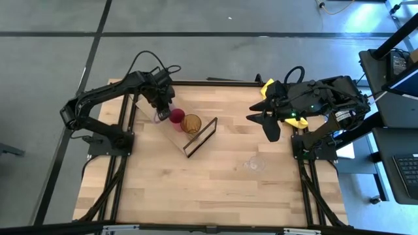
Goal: Stack small to large cups/mugs on shelf
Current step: Put the violet cup on the shelf
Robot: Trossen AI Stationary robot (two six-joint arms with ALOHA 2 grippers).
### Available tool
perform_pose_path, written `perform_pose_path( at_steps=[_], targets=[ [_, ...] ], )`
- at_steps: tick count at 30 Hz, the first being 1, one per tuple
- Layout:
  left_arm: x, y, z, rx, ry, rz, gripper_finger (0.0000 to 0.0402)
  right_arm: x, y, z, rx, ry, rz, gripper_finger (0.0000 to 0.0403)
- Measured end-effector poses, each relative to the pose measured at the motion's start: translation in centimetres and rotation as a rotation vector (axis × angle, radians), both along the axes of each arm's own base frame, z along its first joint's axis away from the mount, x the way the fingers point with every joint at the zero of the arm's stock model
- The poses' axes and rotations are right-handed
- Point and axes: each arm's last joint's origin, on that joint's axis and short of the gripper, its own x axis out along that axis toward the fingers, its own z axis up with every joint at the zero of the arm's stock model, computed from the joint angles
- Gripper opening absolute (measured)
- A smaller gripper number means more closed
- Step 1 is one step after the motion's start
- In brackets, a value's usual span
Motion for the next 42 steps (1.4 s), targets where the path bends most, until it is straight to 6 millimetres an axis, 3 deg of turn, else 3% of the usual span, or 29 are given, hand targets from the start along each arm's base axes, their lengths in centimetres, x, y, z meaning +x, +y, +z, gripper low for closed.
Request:
perform_pose_path(
  at_steps=[18, 28, 42],
  targets=[
    [0.05, -0.01, 0.02, -0.011, -0.015, -0.014, 0.0043, 0.0, 0.01, 0.0, 0.0, 0.0, 0.0, 0.0186],
    [0.12, 0.05, 0.12, 0.002, -0.023, -0.012, 0.0082, -0.02, 0.0, -0.03, 0.006, 0.002, -0.004, 0.0186],
    [-0.09, 0.01, 0.06, 0.016, 0.013, -0.005, 0.0085, -0.2, -0.08, -0.27, -0.004, 0.032, -0.017, 0.0186]
  ],
)
